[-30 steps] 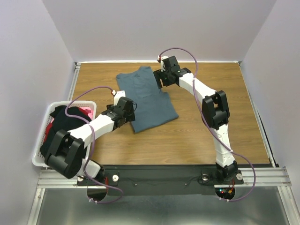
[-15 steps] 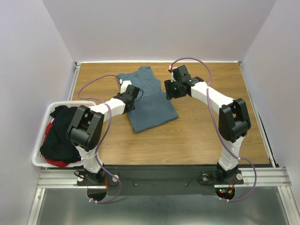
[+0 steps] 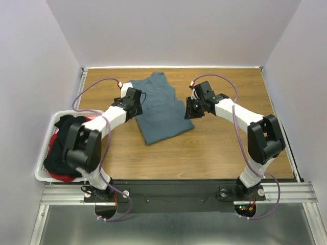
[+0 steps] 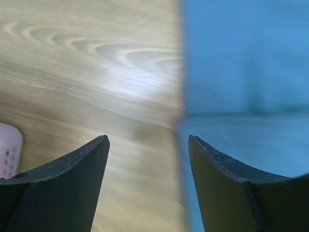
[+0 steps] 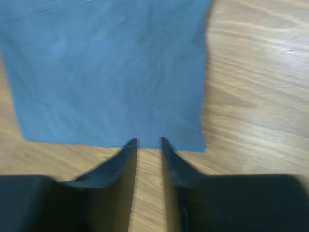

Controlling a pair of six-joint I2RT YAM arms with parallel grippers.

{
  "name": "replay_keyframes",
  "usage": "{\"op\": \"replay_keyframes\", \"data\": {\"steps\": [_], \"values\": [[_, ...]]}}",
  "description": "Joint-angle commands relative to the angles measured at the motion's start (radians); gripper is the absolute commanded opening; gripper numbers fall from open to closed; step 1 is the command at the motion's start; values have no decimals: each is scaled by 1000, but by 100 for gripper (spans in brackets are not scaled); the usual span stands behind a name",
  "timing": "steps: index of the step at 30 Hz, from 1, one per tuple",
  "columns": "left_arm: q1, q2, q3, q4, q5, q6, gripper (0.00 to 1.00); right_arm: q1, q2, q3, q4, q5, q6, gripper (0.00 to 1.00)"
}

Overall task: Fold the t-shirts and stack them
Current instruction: Fold the tshirt

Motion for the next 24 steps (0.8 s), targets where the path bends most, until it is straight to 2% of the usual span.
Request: {"op": "replay_keyframes", "data": {"steps": [1, 5, 8, 13, 17, 24], "values": [[-113, -255, -47, -47, 96, -135, 79, -41, -63, -50, 120, -134, 63, 22], [-250, -331, -133, -44, 178, -279, 75, -77, -60, -112, 180, -218, 89, 16], [-299, -329, -219, 10, 257, -341, 65, -100, -49, -152, 229, -277, 105, 13], [-304, -285, -345, 96, 234, -402, 41, -159, -20, -248, 355, -330, 131, 6], [-301, -237, -389, 114, 209, -430, 31, -199, 24, -319, 426, -360, 143, 5], [-296, -225, -471, 81, 208, -491, 27, -229, 35, -423, 458, -321, 180, 1]]}}
